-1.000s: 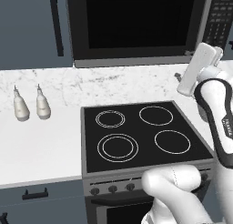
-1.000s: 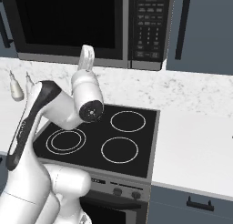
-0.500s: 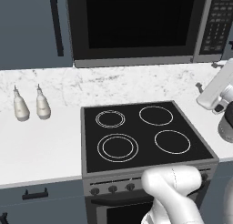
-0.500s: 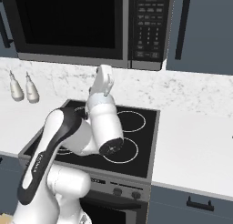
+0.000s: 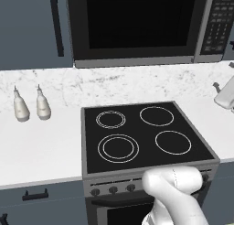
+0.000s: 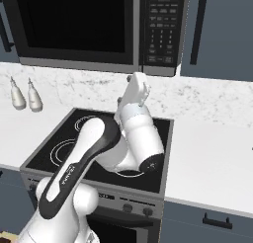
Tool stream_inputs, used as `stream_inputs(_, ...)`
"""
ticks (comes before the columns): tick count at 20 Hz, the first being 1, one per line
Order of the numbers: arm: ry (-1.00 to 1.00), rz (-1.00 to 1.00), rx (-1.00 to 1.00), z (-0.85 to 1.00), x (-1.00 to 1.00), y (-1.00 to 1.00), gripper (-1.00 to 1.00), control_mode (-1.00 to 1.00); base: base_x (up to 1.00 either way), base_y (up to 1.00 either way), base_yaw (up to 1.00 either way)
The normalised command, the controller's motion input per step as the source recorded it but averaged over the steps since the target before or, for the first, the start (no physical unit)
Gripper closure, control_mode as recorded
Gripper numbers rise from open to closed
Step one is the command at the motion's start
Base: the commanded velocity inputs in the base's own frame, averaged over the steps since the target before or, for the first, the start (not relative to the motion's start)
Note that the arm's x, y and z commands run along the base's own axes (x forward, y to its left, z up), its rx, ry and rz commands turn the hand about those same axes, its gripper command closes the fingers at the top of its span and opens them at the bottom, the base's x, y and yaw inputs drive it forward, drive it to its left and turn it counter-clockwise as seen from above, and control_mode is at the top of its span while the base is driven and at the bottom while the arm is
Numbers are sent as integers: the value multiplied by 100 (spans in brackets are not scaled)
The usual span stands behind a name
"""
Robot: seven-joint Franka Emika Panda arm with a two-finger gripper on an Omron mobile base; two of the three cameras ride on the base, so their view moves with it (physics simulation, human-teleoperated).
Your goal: Pick the lemon wedge from the sink and place it in the bowl. Then pick the bowl and place it in the microwave. Then close the microwave door and press the start button.
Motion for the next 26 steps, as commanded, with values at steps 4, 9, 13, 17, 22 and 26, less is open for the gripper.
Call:
stream_inputs(4,0,7,-6,0,12,-25,-100,-100,0,0,0)
stream_inputs(9,0,3,-8,0,44,13,-100,-100,0,0,0)
stream_inputs(13,1,0,-10,0,44,32,-100,-100,0,0,0)
stream_inputs(17,0,0,-4,0,40,6,-100,-100,0,0,0)
stream_inputs(22,0,-2,-2,0,37,0,-100,-100,0,0,0)
stream_inputs(26,2,-6,-1,0,38,-2,-100,-100,0,0,0)
